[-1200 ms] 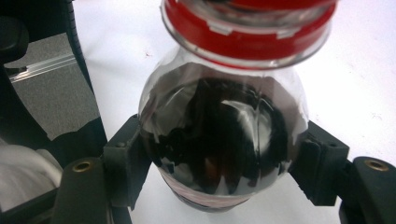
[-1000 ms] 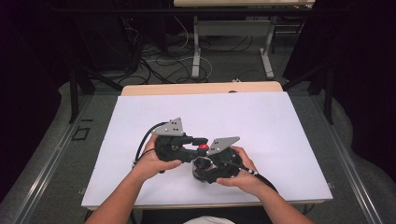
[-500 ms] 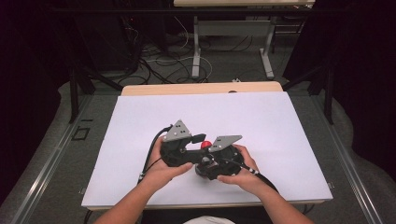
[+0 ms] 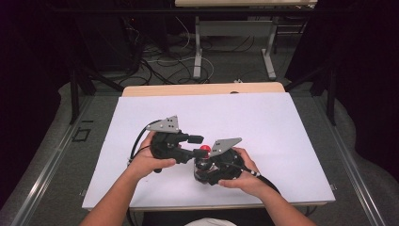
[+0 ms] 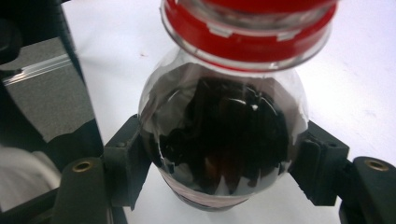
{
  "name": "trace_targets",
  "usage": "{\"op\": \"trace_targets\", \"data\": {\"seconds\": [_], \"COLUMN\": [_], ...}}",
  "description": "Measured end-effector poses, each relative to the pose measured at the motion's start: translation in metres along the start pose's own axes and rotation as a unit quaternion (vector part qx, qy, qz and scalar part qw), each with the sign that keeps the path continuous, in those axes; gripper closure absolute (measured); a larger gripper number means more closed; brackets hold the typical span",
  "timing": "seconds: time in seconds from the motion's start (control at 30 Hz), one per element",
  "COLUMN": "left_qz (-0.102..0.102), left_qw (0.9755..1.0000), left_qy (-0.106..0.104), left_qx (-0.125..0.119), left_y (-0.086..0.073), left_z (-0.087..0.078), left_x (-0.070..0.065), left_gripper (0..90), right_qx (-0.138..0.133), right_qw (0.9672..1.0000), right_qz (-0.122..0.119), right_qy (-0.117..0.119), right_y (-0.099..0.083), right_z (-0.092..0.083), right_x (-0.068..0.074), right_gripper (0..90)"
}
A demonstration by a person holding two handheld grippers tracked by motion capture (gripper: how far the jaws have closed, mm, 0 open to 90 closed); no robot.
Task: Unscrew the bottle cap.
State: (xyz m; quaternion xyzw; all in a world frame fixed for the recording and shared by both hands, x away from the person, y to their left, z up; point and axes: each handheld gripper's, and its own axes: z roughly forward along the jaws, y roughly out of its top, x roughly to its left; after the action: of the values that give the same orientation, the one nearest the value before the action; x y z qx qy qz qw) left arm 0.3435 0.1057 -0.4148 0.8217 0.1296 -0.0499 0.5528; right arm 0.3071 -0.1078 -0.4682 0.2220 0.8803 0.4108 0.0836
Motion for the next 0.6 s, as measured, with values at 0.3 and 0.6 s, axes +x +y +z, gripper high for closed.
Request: {"op": "trace_targets", "data": {"seconds": [0.3,0.6], "left_qz": [0.010,0.012], "left_qw": [0.9999,0.9896], "left_qy": [-0.003,0.144], "left_qx": [0.000,-0.007], "left_y": [-0.002,0.001], "left_z": [0.007,0.020], "left_x": [-0.005,-0.034], "left_gripper": [60.7,61.7], "right_qx": [0.006,0.009], "right_qw": [1.0000,0.9992], "right_qz": [-0.004,0.018], "right_qy": [0.002,-0.034], "right_y": [-0.001,-0.002], "right_z": [0.002,0.000], "right_x": [0.001,-0.003], "right_gripper": [29.6,29.8]}}
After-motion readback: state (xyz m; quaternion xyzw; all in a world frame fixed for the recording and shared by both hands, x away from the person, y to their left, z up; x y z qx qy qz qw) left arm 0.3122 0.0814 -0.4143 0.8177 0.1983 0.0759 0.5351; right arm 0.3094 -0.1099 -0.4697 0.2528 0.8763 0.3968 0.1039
